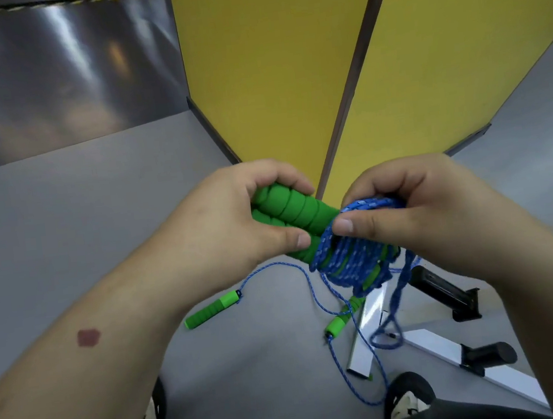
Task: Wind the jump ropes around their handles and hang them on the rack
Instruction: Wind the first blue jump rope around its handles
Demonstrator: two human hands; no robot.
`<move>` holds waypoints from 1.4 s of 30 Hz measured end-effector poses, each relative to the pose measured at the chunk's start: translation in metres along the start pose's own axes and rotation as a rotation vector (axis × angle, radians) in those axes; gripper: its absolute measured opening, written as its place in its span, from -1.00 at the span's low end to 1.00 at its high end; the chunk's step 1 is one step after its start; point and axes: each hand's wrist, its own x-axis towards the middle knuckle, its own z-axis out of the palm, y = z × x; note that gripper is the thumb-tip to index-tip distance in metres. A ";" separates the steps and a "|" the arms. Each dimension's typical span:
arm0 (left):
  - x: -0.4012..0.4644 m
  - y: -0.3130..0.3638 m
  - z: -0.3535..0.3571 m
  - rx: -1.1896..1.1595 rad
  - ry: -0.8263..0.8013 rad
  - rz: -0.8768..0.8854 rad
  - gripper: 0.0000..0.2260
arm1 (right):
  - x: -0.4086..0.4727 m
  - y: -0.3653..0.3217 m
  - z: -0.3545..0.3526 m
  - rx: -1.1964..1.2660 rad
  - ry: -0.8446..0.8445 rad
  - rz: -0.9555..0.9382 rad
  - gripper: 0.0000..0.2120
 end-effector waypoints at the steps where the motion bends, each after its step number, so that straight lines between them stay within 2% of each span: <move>1: -0.001 0.000 0.000 -0.032 -0.048 0.001 -0.58 | 0.000 0.000 -0.001 -0.004 0.043 -0.010 -0.69; 7: -0.001 0.000 -0.010 -0.225 -0.197 0.010 -0.50 | 0.000 0.004 -0.004 0.098 0.065 -0.051 -0.77; 9: -0.002 0.000 -0.013 -0.351 -0.235 0.011 -0.54 | 0.000 0.006 -0.002 0.204 0.054 -0.064 -0.81; 12: -0.003 0.004 -0.011 -0.576 -0.260 0.029 -0.61 | 0.005 0.014 0.000 0.380 0.050 0.031 -0.82; 15: -0.002 0.007 -0.006 -0.780 -0.196 0.005 -0.64 | 0.014 0.025 0.003 0.622 -0.035 0.251 -0.89; 16: -0.001 0.008 -0.004 -0.840 -0.154 -0.008 -0.65 | 0.016 0.029 0.006 0.661 -0.075 0.294 -0.80; 18: 0.001 0.008 0.000 -0.942 -0.038 -0.038 -0.67 | 0.016 0.036 0.018 0.589 -0.095 0.267 -0.63; 20: 0.003 0.008 0.004 -0.980 0.085 -0.043 -0.67 | 0.013 0.034 0.030 0.448 -0.118 0.267 -0.65; 24: 0.008 0.004 0.011 -0.822 0.316 -0.066 -0.73 | 0.009 0.019 0.037 0.197 -0.180 0.333 -0.70; 27: 0.008 -0.001 0.016 -0.488 0.449 -0.098 -0.72 | 0.005 0.008 0.040 0.046 -0.242 0.266 -0.72; 29: 0.006 -0.003 0.018 -0.226 0.473 -0.080 -0.75 | 0.003 0.001 0.036 -0.070 -0.230 0.216 -0.73; 32: 0.003 -0.003 0.019 -0.044 0.414 -0.039 -0.69 | 0.000 -0.007 0.027 -0.203 -0.230 0.120 -0.69; 36: 0.001 0.000 0.014 -0.033 0.222 -0.005 -0.55 | -0.003 -0.011 0.015 -0.094 -0.204 0.060 -0.75; 39: -0.001 0.002 0.014 -0.104 0.063 -0.033 -0.44 | -0.002 -0.008 0.007 -0.036 -0.114 -0.010 -0.80; 42: 0.000 -0.001 0.016 -0.252 -0.036 -0.054 -0.53 | 0.000 -0.008 0.002 0.034 0.040 -0.073 -0.83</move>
